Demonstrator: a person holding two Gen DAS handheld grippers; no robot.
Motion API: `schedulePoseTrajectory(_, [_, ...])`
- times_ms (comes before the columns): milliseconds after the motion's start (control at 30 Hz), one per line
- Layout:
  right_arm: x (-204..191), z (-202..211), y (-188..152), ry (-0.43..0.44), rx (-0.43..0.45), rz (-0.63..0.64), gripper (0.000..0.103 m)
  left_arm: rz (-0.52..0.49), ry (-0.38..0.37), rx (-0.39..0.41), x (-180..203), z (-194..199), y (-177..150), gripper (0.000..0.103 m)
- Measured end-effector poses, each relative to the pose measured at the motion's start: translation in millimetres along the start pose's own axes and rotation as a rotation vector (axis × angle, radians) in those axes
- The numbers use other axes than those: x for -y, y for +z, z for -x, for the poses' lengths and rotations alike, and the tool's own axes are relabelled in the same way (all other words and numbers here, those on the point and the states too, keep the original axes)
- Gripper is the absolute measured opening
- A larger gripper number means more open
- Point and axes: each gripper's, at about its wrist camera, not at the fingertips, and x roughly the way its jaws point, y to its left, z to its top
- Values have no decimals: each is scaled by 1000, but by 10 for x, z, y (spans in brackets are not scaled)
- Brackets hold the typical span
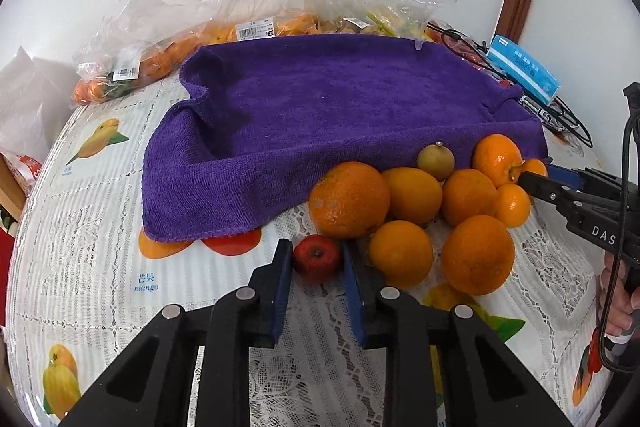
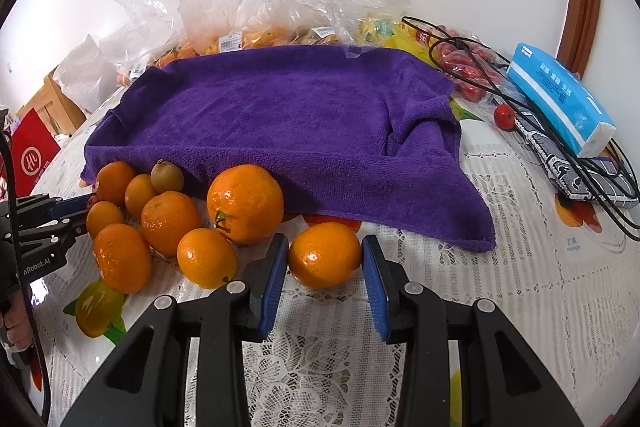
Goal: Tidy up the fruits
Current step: 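Close the left tool on the red apple while the right tool closes on the orange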
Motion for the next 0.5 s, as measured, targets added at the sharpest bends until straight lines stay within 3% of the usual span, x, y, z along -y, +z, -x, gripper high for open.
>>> schedulePoseTrajectory(500, [-17, -51, -18, 2, -32, 0, 37, -8, 13, -1, 15, -9, 6, 24])
